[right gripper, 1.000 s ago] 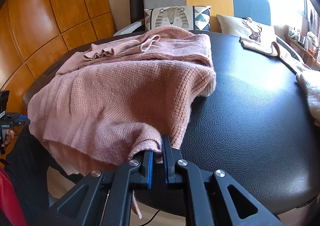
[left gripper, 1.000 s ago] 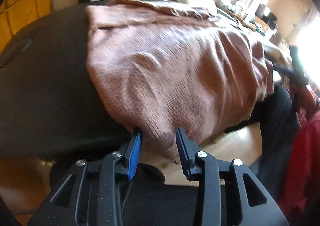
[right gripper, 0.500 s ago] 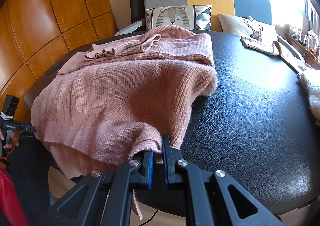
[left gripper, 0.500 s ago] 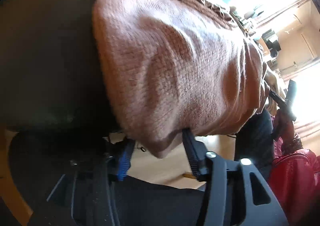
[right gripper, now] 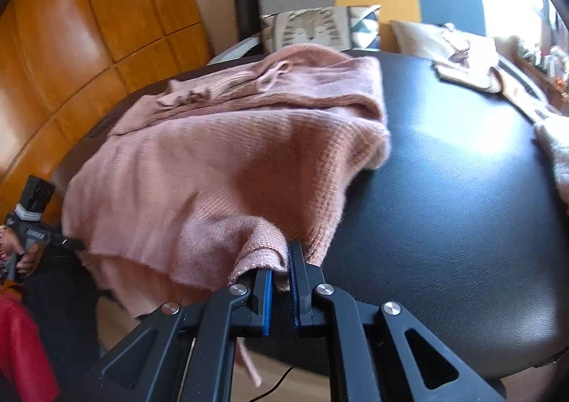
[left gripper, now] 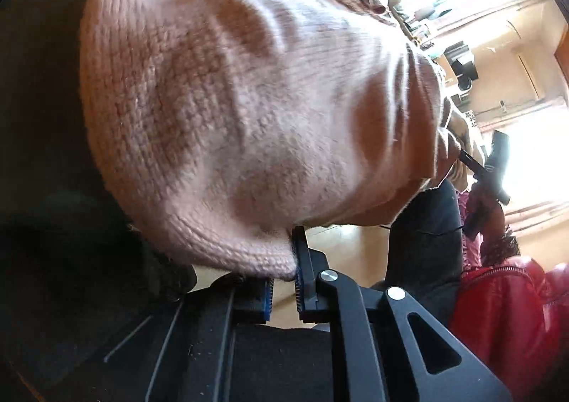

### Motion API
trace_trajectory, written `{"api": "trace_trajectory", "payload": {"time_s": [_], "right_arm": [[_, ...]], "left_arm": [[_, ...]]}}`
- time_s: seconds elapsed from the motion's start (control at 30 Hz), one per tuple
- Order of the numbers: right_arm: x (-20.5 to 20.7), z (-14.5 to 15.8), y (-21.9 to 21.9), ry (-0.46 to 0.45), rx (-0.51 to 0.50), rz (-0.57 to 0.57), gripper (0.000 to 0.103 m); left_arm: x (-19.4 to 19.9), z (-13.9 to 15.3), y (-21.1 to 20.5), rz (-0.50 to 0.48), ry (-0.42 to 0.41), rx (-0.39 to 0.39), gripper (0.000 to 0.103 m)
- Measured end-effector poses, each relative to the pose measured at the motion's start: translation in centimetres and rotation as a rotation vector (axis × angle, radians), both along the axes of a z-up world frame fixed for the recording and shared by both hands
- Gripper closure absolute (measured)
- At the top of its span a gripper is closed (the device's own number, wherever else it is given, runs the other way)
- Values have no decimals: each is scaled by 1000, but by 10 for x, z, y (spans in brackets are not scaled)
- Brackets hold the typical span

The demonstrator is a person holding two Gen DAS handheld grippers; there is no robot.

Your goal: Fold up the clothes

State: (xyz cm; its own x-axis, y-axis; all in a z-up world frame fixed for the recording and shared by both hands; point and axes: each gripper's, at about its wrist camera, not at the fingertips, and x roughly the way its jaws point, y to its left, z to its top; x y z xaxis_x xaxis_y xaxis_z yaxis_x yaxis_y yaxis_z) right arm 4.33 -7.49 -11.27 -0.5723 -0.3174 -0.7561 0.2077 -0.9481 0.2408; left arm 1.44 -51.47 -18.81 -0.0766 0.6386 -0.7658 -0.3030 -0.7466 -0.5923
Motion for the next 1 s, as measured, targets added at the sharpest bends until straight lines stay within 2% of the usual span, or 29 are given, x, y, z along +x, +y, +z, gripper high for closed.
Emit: {"api": "trace_trajectory", "payload": {"time_s": [0.03, 0.13, 0.27, 0.33, 0.43, 0.47, 0.53, 0.6, 0.67, 0.73, 0.83, 0.9, 0.97, 1.0], "right_arm": [[1, 0, 3, -19, -22, 4, 81], [4, 1, 22, -122, -128, 12, 81], [12, 5, 41, -224, -156, 21, 81], [22, 9, 42, -252, -73, 54, 77], [37, 13, 35, -253, 130, 102, 76], [40, 13, 37, -254, 132, 94, 76], [43, 11, 52, -259, -13, 31, 75], [40, -1, 65, -292, -205, -27, 73], [37, -19, 71, -335, -312, -78, 71], [35, -39, 71, -398, -374, -106, 70], [34, -62, 61, -475, -429, -82, 68], [30, -71, 55, -490, -432, -86, 66], [25, -75, 53, -487, -439, -96, 65], [23, -77, 52, -485, -444, -101, 64]], "left_arm": [[1, 1, 0, -3, -1, 2, 93], [7, 3, -7, 6, -9, 7, 93], [5, 7, -22, 41, -4, 24, 93], [3, 3, -23, 50, -6, 28, 93], [0, -3, -17, 47, -13, 25, 93], [-1, -4, -15, 41, -15, 23, 93], [0, -7, -7, 27, -17, 24, 93], [-2, -8, -6, 26, -22, 25, 93], [-3, -9, -6, 25, -27, 25, 93], [-5, -14, -8, 29, -36, 20, 93], [-8, -20, -4, 27, -44, -6, 91], [-12, -22, 0, 13, -44, -27, 86], [-15, -22, 5, 8, -37, -41, 74], [-17, -22, 7, 7, -38, -46, 72]]}}
